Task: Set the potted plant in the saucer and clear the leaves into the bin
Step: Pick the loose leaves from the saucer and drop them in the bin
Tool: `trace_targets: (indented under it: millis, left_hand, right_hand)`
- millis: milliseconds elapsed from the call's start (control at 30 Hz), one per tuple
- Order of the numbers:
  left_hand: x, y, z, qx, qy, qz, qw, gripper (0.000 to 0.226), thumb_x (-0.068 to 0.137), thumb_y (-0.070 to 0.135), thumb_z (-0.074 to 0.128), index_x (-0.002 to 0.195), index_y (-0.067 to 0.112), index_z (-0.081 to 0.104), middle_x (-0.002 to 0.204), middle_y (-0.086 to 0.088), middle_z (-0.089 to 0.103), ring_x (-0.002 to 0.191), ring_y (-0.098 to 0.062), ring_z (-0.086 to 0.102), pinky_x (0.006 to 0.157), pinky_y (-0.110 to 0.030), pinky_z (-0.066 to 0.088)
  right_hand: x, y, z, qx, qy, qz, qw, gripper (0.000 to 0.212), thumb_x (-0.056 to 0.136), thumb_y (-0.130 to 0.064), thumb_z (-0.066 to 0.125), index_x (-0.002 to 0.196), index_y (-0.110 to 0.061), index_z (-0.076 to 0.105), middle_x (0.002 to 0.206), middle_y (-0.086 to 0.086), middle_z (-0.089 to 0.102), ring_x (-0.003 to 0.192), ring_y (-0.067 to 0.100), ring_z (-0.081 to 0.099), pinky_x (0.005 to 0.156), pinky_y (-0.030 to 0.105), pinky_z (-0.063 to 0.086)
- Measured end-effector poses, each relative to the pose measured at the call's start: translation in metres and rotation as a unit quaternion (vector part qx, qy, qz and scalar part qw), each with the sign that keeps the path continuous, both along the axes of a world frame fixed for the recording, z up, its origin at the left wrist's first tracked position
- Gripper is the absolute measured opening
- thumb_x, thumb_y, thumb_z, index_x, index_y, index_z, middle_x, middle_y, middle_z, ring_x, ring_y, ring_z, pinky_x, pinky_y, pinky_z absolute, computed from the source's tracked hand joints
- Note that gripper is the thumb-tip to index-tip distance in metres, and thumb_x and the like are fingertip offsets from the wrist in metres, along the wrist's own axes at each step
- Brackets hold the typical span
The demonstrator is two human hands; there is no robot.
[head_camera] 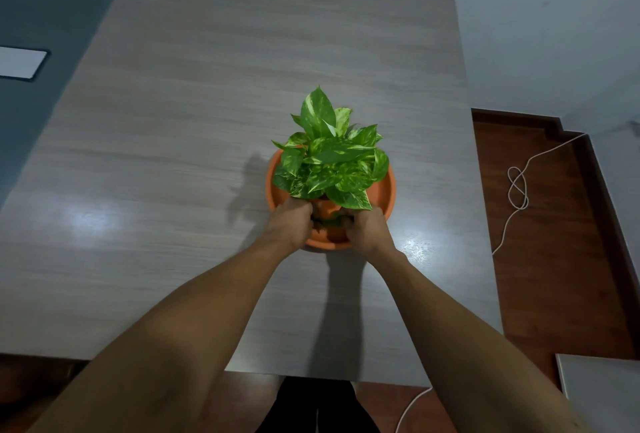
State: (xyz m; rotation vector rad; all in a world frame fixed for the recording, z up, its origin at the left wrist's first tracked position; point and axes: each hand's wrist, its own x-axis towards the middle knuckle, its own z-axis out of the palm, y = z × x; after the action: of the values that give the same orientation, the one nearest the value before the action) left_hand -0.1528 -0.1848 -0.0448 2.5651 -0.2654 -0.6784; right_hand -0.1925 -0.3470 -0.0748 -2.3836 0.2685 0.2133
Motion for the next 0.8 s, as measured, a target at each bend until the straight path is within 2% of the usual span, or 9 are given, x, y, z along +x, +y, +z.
trace_targets:
  millis: [133, 233, 300, 400, 467, 533, 667, 733, 800]
  left_hand:
    - [0.000, 0.002, -0.003, -0.017, 0.005, 0.018, 1.000, 0.019, 0.090, 0.000, 0.056, 0.103, 0.000, 0.069, 0.096, -0.008, 0.063, 0.088, -0.021, 0.061, 0.071, -0.026, 0.041]
    - [0.003, 0.002, -0.007, -0.024, 0.010, 0.033, 0.999, 0.018, 0.089, 0.003, 0.058, 0.102, 0.006, 0.070, 0.107, -0.014, 0.071, 0.097, -0.031, 0.067, 0.077, -0.032, 0.052]
    - [0.004, 0.001, -0.007, -0.013, 0.011, 0.031, 0.999, 0.019, 0.090, 0.005, 0.059, 0.105, 0.007, 0.069, 0.111, -0.016, 0.070, 0.101, -0.033, 0.066, 0.077, -0.032, 0.050]
    - [0.006, 0.000, -0.007, -0.002, 0.003, 0.019, 1.000, 0.025, 0.087, 0.009, 0.062, 0.112, 0.007, 0.066, 0.116, -0.019, 0.067, 0.105, -0.038, 0.063, 0.080, -0.037, 0.052]
    - [0.007, 0.000, -0.008, 0.011, -0.005, 0.006, 1.000, 0.032, 0.085, 0.011, 0.064, 0.117, 0.009, 0.063, 0.119, -0.021, 0.064, 0.106, -0.041, 0.062, 0.085, -0.043, 0.055]
    - [0.007, 0.001, -0.009, 0.021, -0.008, 0.000, 1.000, 0.032, 0.086, 0.012, 0.063, 0.118, 0.009, 0.062, 0.120, -0.020, 0.063, 0.106, -0.041, 0.062, 0.085, -0.044, 0.055]
    - [0.008, 0.000, -0.011, 0.046, -0.009, -0.029, 0.998, 0.019, 0.091, 0.017, 0.061, 0.103, 0.005, 0.068, 0.115, -0.020, 0.064, 0.100, -0.039, 0.064, 0.079, -0.038, 0.052]
    - [0.007, 0.000, -0.014, 0.037, -0.014, -0.027, 0.999, 0.017, 0.091, 0.017, 0.061, 0.098, 0.004, 0.071, 0.111, -0.018, 0.066, 0.097, -0.037, 0.065, 0.076, -0.037, 0.052]
    - [0.006, 0.000, -0.016, 0.028, -0.023, -0.020, 0.999, 0.017, 0.090, 0.017, 0.060, 0.095, 0.008, 0.074, 0.107, -0.016, 0.069, 0.094, -0.036, 0.066, 0.075, -0.037, 0.054]
  right_hand:
    - [0.002, 0.001, 0.002, 0.020, 0.018, 0.014, 1.000, 0.031, 0.086, 0.004, 0.056, 0.112, -0.006, 0.069, 0.105, 0.012, 0.071, 0.090, 0.028, 0.066, 0.072, 0.028, 0.049]
    - [0.004, 0.005, 0.003, -0.001, 0.054, 0.037, 0.998, 0.048, 0.080, -0.012, 0.070, 0.125, -0.021, 0.059, 0.110, 0.006, 0.067, 0.094, 0.024, 0.063, 0.077, 0.034, 0.054]
    - [0.005, 0.009, 0.001, 0.016, 0.056, 0.036, 0.998, 0.055, 0.078, -0.017, 0.075, 0.128, -0.029, 0.056, 0.113, 0.000, 0.066, 0.095, 0.016, 0.060, 0.080, 0.030, 0.053]
    - [0.006, 0.012, -0.003, 0.027, 0.030, 0.008, 0.999, 0.045, 0.088, -0.008, 0.064, 0.130, -0.024, 0.059, 0.118, 0.005, 0.068, 0.104, 0.024, 0.064, 0.082, 0.027, 0.050]
    - [0.005, 0.011, -0.004, 0.001, 0.003, 0.009, 1.000, 0.039, 0.093, -0.003, 0.055, 0.129, -0.016, 0.062, 0.121, 0.011, 0.069, 0.105, 0.029, 0.063, 0.073, 0.011, 0.036]
    - [0.004, 0.009, -0.009, -0.016, 0.008, 0.014, 1.000, 0.039, 0.094, 0.000, 0.051, 0.129, -0.012, 0.063, 0.120, 0.014, 0.069, 0.102, 0.028, 0.064, 0.067, 0.003, 0.030]
    - [0.007, 0.008, -0.018, -0.031, 0.028, 0.016, 0.999, 0.041, 0.093, -0.002, 0.050, 0.128, -0.019, 0.063, 0.114, 0.011, 0.070, 0.098, 0.027, 0.065, 0.067, 0.014, 0.035]
    - [0.006, 0.007, -0.019, -0.028, 0.033, 0.024, 0.999, 0.039, 0.092, 0.000, 0.050, 0.123, -0.018, 0.066, 0.111, 0.009, 0.071, 0.090, 0.019, 0.064, 0.064, 0.013, 0.033]
    - [0.006, 0.006, -0.018, -0.023, 0.031, 0.034, 0.999, 0.039, 0.090, 0.001, 0.050, 0.121, -0.015, 0.067, 0.111, 0.011, 0.071, 0.088, 0.017, 0.062, 0.067, 0.018, 0.039]
